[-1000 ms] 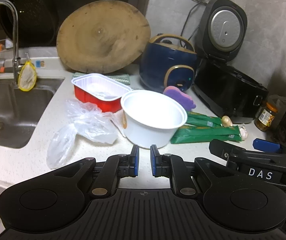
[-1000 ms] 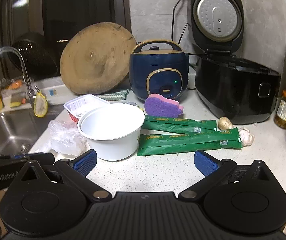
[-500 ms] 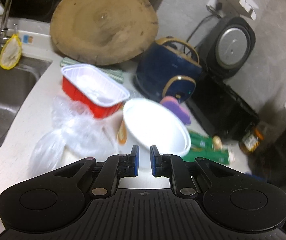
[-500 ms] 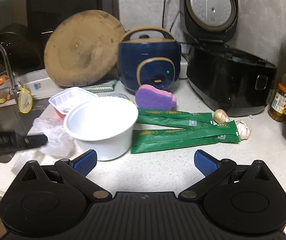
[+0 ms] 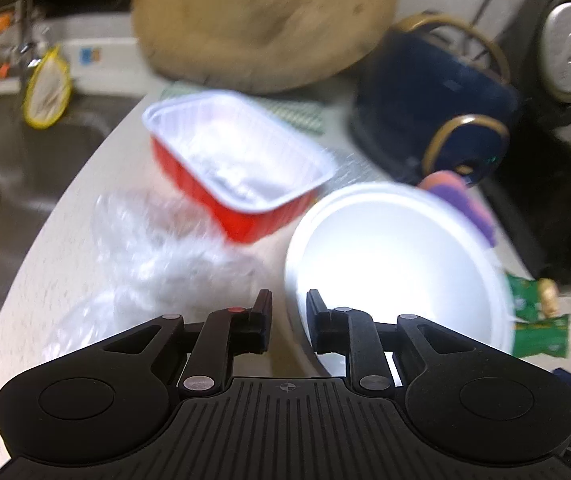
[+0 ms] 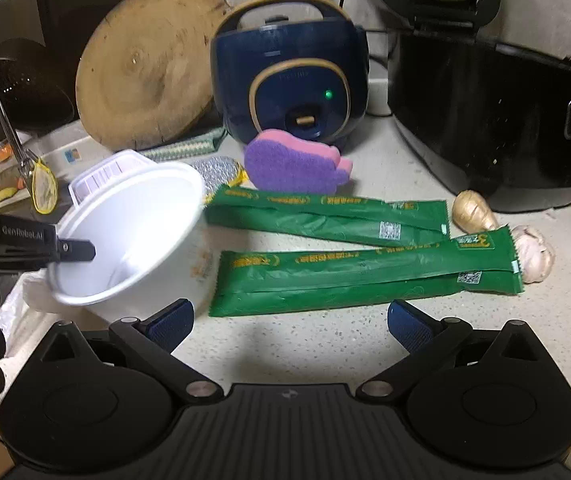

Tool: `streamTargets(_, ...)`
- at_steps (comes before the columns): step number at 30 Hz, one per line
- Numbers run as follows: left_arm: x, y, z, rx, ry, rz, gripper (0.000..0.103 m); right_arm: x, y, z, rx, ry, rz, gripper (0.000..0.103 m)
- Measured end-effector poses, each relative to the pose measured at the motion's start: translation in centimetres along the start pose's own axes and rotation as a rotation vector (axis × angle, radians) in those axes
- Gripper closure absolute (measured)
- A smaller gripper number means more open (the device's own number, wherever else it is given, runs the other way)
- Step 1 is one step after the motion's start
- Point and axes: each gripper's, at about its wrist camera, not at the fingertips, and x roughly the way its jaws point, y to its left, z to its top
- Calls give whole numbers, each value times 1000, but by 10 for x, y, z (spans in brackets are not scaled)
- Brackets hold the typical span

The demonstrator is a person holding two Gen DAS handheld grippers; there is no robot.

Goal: Collect trash
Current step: 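Grasp the rim of the white plastic bowl with the left gripper, then grasp a green sachet with the right gripper while the left holds the bowl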

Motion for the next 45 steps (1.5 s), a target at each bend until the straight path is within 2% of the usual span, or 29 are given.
streamTargets(3,2,8,-7,-1,27,-16,81,-1,-4,3,-9,-46,15,0)
streamTargets(5,-2,13,-11,21,53,-45,87,-1,-8,7,-15,-90,15,0)
streamTargets(7,-11,19,-16,18,48,-48,87,3,-10,11,-18,-116,11,0)
streamTargets(14,-41,42,-21,-14,7,8,88,44,-6,28,-21,-53,-12,0)
streamTargets(16,-44,48,-21,-37,10,10,88,52,-2,29,5,-22,20,0)
streamTargets(19,-45,53,-23,-51,20,1,88,59,5,28,48,20,112,0)
streamTargets(23,-42,52,-27,-47,26,-15,88,56,21,22,44,48,204,0)
streamTargets(26,-38,52,-30,-62,40,-35,87,51,29,19,-13,28,154,0)
streamTargets(29,-34,50,-29,-56,39,-51,87,40,22,21,-40,-31,69,0)
streamTargets(33,-32,49,-28,-48,14,-46,87,37,-4,22,12,-60,-54,0)
streamTargets(36,-31,49,-27,-43,19,-60,87,40,-23,16,74,-50,-111,0)
streamTargets(40,-30,47,-26,-47,19,-71,87,47,-34,4,127,15,-86,0)
streamTargets(45,-33,46,-27,-52,19,-72,87,42,-22,-6,108,3,-43,0)
